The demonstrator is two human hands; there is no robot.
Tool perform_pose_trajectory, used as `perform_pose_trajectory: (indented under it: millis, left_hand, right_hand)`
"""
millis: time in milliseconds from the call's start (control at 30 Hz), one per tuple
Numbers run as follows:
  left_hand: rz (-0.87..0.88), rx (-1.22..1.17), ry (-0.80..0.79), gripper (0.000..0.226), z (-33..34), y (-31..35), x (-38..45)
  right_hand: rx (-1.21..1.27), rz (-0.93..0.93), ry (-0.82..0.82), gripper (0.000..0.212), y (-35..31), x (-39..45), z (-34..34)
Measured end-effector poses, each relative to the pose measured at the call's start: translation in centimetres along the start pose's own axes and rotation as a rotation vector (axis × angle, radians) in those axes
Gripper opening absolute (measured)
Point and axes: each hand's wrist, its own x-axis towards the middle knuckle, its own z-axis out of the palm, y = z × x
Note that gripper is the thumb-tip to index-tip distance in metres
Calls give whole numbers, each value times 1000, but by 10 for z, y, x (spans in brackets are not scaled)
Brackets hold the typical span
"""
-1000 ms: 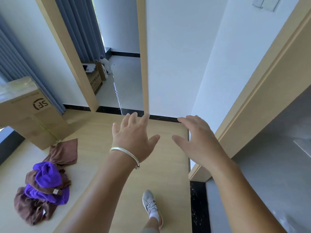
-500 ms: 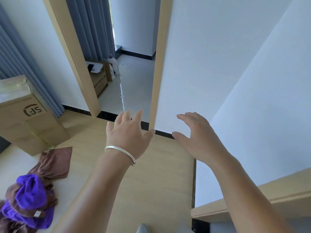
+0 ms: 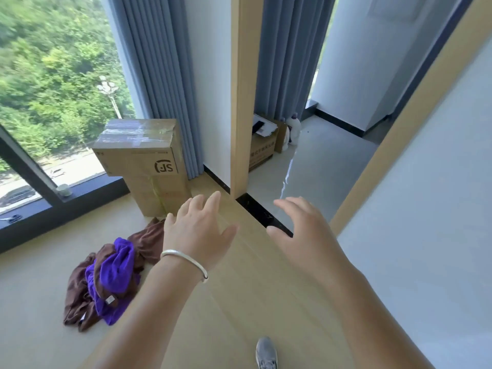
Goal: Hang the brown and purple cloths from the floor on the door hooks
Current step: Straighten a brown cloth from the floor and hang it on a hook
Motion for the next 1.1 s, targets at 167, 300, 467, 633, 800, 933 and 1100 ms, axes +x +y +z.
perform_pose_trajectory:
  millis: [167, 300, 467, 633, 800, 933, 1100]
  left_hand:
    - [-243, 12, 86, 69, -6, -13, 46]
    - [-432, 31, 110, 68, -4, -33, 58]
    - [-669, 26, 144, 69, 1, -80, 61]
    - [-814, -33, 107, 70, 24, -142, 81]
    - [-931, -111, 91, 71, 53, -216, 130]
    - [-982, -157, 50, 70, 82, -282, 176]
    - [-977, -191, -12, 70, 114, -344, 230]
  right_hand:
    - [59, -219, -87, 50, -1, 92, 4]
    - [61, -365, -206, 51, -10, 146, 26]
    - [84, -477, -353, 53, -35, 194, 73]
    - [96, -534, -428, 52, -71, 250, 133]
    - [-13, -606, -544, 53, -113, 315, 208]
    - [-141, -619, -652, 54, -138, 373, 269]
    - [-213, -608, -737, 54, -158, 430, 333]
